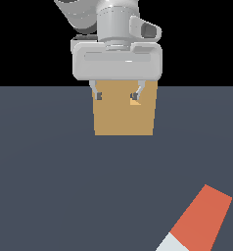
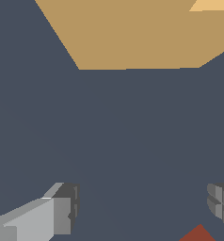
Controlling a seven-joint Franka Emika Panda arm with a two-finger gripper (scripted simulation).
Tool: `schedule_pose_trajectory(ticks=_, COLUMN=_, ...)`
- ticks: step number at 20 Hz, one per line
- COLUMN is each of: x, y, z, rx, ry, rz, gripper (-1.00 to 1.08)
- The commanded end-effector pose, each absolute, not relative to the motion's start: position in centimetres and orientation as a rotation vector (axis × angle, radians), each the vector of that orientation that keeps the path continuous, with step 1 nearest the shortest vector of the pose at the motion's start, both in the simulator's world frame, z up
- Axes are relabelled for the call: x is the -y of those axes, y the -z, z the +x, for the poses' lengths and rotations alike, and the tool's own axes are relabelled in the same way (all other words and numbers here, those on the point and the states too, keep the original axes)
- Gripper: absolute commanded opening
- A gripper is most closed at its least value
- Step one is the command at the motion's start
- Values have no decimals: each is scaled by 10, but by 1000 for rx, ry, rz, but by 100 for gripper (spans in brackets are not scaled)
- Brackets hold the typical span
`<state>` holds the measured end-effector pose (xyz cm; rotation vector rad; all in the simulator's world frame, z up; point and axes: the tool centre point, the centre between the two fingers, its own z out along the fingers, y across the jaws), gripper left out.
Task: Insert the peg into the horizontal hole in a box.
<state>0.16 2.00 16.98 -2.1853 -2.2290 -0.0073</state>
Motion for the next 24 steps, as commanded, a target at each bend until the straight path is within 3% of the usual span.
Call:
schedule_pose_trajectory(ticks=1, x=-20, y=-170, z=2, rx=2229, ry=7, rz=-2185, gripper=100)
schedule_pose_trajectory(ticks=12, x=16, y=-154, z=22, rx=2078, ry=5, rz=-2335, gripper=100)
schedule_pose_trajectory(ticks=24, x=149, y=-103, z=53, rx=1510, ry=0, rz=-2750, gripper=100)
